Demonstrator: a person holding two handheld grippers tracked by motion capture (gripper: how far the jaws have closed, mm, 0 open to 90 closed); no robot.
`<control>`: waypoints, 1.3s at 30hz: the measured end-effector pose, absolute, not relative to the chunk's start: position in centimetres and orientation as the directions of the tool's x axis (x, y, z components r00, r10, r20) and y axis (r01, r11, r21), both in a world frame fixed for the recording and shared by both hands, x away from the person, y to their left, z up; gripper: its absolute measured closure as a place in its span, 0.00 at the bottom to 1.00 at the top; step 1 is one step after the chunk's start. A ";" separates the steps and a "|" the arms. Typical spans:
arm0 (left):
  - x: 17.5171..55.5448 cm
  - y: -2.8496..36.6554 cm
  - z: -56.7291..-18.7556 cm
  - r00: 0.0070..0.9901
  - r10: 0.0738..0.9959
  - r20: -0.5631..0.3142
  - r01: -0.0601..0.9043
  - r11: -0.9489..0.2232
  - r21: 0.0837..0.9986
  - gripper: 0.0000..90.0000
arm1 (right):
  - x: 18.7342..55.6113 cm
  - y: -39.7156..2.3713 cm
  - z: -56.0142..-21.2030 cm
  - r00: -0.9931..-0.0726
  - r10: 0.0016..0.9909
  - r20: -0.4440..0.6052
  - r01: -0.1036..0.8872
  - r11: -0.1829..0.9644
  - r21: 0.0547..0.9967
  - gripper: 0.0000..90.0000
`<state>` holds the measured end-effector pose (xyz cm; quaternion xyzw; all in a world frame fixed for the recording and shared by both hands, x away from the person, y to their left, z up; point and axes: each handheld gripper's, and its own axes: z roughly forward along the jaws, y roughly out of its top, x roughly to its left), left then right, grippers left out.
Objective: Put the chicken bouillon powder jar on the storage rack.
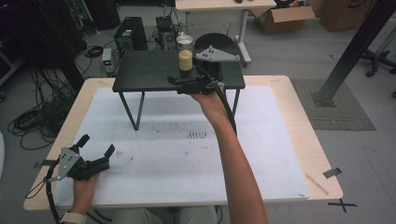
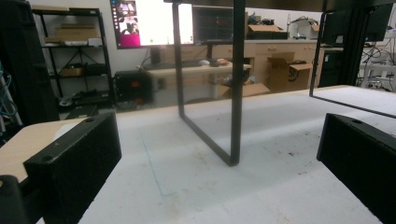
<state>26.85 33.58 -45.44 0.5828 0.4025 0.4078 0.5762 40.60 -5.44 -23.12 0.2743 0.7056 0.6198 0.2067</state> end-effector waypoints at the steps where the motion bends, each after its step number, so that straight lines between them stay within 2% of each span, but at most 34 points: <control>1: 26.8 33.6 -45.4 0.343 0.939 0.012 -0.001 -0.013 1.000 0.00 | 40.4 -5.4 -23.2 -0.767 0.640 0.048 0.130 0.082 0.988 0.00; 27: 26.9 33.6 -45.4 0.343 0.939 0.011 0.002 -0.012 1.000 0.00 | 35.7 -5.8 -26.5 -0.835 0.549 0.035 0.092 0.076 0.993 0.00; 39: 26.9 33.6 -45.4 0.343 0.939 0.012 0.005 -0.015 1.000 0.00 | 34.2 -7.2 -28.9 -0.833 0.551 0.046 0.092 0.056 0.994 0.00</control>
